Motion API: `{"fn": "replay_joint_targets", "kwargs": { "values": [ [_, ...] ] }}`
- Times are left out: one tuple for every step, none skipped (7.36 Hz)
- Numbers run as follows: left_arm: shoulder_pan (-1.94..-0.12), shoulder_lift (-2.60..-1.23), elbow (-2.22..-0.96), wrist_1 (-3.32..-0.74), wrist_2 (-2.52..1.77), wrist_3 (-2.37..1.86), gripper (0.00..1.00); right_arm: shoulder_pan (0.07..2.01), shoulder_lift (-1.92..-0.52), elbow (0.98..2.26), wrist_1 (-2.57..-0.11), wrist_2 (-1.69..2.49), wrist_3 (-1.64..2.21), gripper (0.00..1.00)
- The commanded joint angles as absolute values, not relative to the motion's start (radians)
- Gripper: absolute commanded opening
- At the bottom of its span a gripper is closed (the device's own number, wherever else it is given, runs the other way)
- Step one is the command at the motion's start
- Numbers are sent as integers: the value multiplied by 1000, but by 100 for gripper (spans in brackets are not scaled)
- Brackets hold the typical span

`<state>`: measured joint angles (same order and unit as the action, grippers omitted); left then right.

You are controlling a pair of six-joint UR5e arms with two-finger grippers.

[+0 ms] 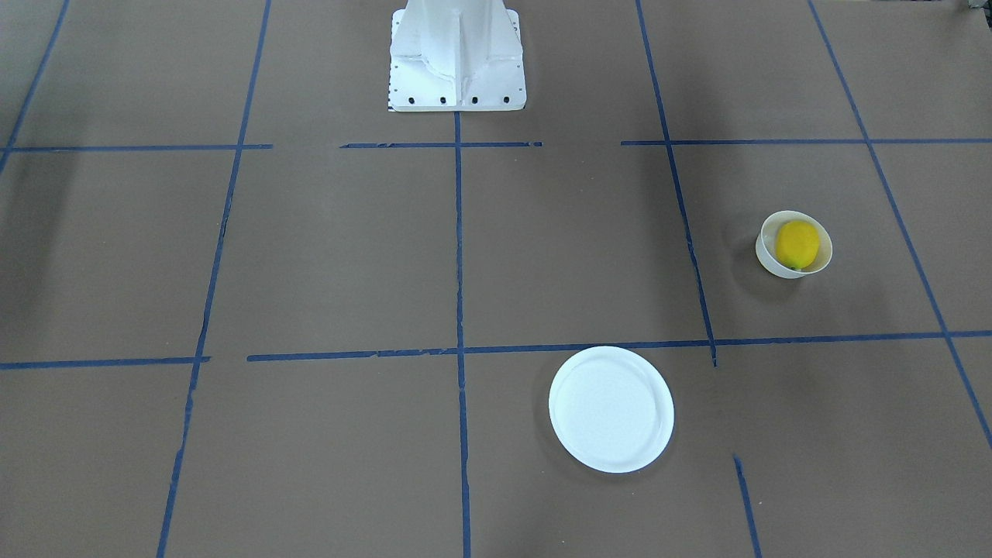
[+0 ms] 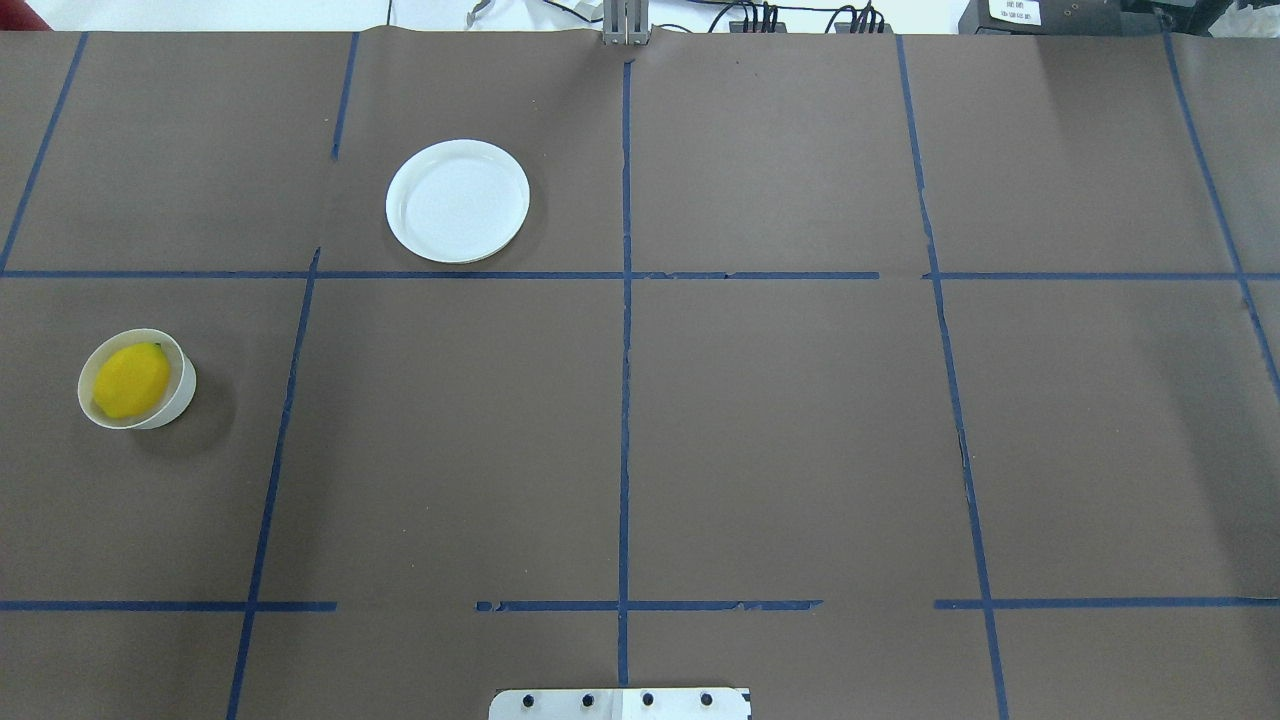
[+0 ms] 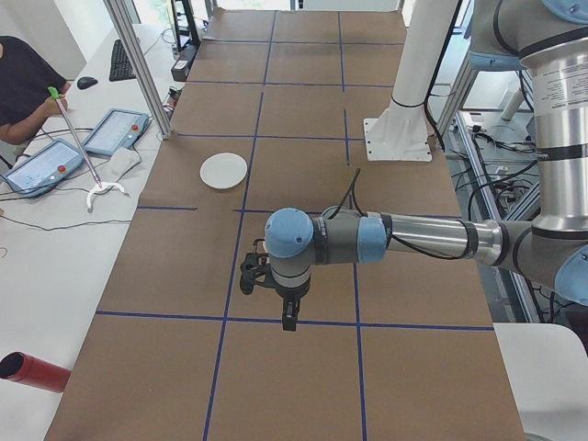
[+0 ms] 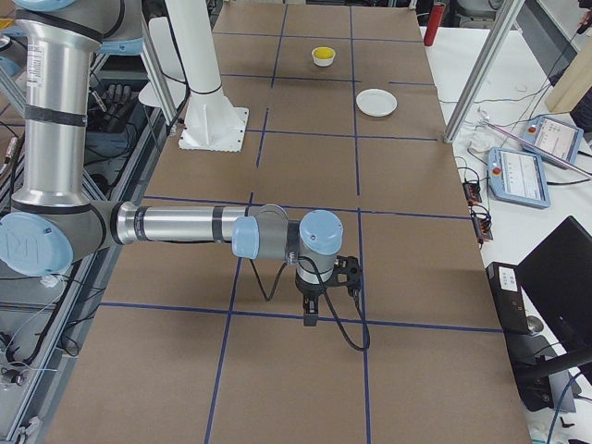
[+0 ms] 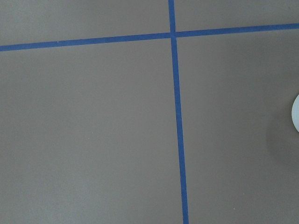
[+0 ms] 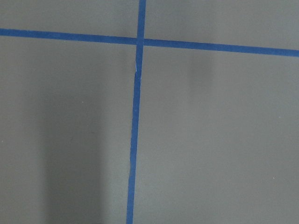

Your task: Move lemon from plate to bowl

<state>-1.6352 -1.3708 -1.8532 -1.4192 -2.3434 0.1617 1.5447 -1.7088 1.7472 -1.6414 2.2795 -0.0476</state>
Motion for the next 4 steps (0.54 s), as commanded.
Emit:
{"fn": "replay_joint_targets", "kwargs": {
  "values": [
    [-1635,-1371,-1829,-1424,-2345,161,100,1545,-1709,1747,-1641,2279,-48,100],
    [-1635,-1371,-1825,-1424,-2345,163,100,1545,-1709,1747,-1641,2279,-48,100],
    [-1635,-1370,-1844,-1420,-2347,157,100,1545,-1709,1747,-1641,2279,-48,100],
    [-1635,-1370,-1841,-1420,-2347,156,100,1545,-1709,1747,-1641,2279,-48,100]
  ]
}}
